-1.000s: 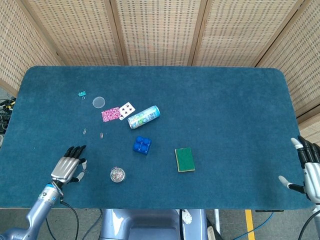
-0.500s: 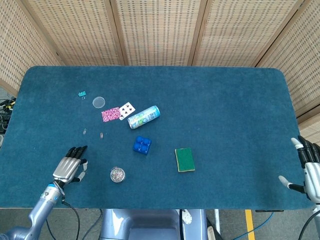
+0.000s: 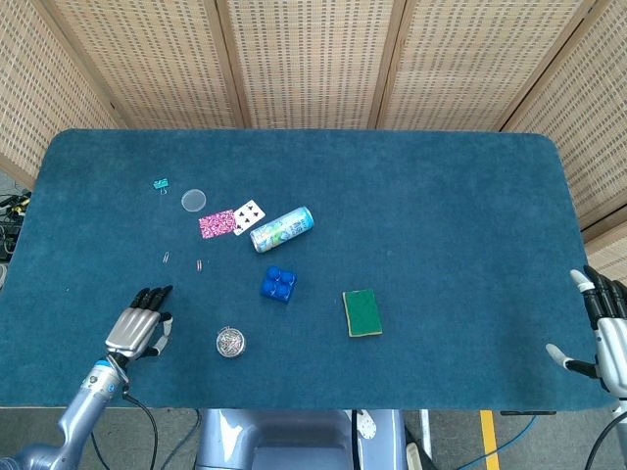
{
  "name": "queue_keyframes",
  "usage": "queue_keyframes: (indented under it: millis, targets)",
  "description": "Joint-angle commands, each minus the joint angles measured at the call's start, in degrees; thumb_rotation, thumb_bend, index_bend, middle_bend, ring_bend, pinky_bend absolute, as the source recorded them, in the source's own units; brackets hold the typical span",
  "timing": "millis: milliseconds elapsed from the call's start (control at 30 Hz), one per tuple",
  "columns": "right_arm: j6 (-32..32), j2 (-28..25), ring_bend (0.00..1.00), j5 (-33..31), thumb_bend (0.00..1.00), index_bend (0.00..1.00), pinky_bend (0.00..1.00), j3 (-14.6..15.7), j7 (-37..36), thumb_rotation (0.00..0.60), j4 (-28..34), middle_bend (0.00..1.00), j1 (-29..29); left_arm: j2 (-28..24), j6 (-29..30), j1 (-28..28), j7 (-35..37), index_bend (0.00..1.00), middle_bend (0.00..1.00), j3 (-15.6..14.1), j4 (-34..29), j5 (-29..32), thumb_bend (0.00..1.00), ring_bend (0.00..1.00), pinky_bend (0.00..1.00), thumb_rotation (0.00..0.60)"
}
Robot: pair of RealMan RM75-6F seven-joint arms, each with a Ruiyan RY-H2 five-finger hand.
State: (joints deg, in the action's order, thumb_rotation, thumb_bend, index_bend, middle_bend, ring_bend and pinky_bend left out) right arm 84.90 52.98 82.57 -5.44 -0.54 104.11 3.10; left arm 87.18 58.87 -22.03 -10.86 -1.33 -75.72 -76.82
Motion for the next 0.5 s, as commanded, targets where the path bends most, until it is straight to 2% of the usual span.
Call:
queue_keyframes:
  millis: [33,300,500]
  targets:
    - [0.0,0.0,0.00,0.0,0.00,0.00,0.00,0.0,0.0,0.600,0.0,0.00,0.0,-0.4,0.7,0.1,0.5,0.65,0.00,0.3,-0.6,-0.3,0.45,0.00,0.00,0.600]
    - [0.1,-0.1,0.00,0.0,0.00,0.00,0.00,0.0,-0.2,0.600,0.1,0.00,-0.1,-3.6,7.8,0.2,4.2,0.68,0.00,1.4,-4.2,-6.6,0.47,0.00,0.00,0.600]
    - [0.3,-0.2,0.00,0.2,0.00,0.00,0.00,0.0,-0.4,0.600,0.1,0.00,-0.1,-4.5,8.0,-1.5,2.8,0.69,0.00,1.3,-7.3,-10.0,0.48,0.00,0.00,0.600]
